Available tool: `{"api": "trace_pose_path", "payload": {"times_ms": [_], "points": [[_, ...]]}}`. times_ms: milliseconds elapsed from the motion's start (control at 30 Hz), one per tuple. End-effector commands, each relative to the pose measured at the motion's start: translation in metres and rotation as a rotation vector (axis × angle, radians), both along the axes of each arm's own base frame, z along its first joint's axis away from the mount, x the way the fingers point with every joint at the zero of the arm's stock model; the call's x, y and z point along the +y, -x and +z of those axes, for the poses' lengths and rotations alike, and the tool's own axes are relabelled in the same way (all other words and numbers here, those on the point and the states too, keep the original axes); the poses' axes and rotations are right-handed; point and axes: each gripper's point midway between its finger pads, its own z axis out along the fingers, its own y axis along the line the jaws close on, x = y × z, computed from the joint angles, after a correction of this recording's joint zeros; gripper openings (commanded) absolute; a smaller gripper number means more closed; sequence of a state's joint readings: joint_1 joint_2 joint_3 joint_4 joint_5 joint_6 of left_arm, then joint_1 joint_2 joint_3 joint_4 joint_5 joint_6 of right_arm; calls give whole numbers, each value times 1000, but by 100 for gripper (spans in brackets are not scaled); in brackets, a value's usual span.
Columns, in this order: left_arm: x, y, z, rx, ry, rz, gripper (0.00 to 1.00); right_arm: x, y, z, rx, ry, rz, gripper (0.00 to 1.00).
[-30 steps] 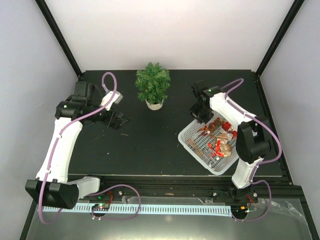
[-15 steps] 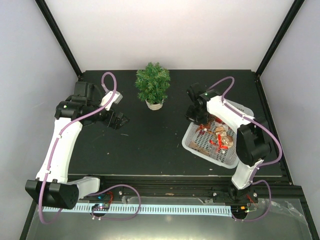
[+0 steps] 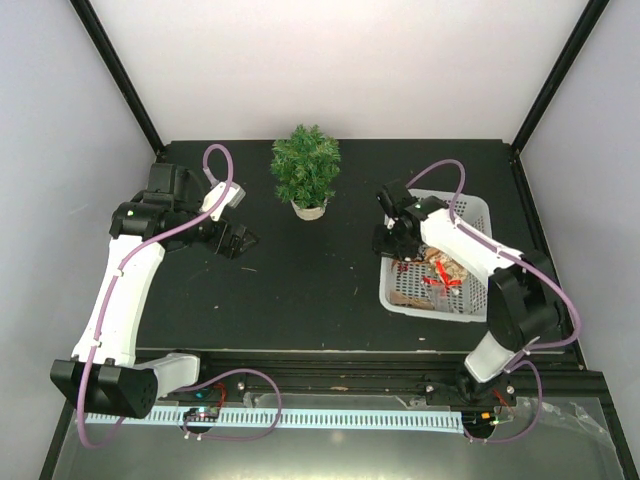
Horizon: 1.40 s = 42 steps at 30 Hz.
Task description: Decorate the small christmas tree
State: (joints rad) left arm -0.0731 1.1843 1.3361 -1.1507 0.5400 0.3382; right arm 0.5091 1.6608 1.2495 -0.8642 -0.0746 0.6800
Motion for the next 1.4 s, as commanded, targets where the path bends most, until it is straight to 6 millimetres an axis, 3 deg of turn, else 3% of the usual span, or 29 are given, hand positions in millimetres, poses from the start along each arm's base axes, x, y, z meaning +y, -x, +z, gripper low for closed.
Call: {"api": "trace_pose_path", "payload": {"times_ms": [0, 267, 500, 567, 667, 800, 1133, 1233, 1367], "points": [[0, -4, 7, -27, 6, 1, 99, -1, 31, -15, 45, 20, 111, 10], [-1, -10, 11, -31, 9, -2, 99, 3, 61, -20, 71, 26, 152, 12], [2, -18, 17, -70, -15, -3, 99, 2, 57, -17, 40, 27, 143, 25], [2, -25, 25, -115, -33, -5, 99, 3, 54, -14, 34, 30, 142, 35], [1, -39, 42, -210, -42, -5, 99, 2, 51, -12, 22, 35, 140, 56], [-7, -60, 71, -354, -26, -22, 99, 4, 47, -7, 5, 26, 131, 67], [-46, -120, 142, -680, 217, -109, 89, 5, 43, 8, -14, 16, 105, 70], [-52, -141, 150, -756, 251, -121, 89, 8, 39, 13, -30, 1, 97, 70], [-66, -172, 146, -716, 288, -185, 87, 8, 32, 23, -47, 17, 87, 70]]}}
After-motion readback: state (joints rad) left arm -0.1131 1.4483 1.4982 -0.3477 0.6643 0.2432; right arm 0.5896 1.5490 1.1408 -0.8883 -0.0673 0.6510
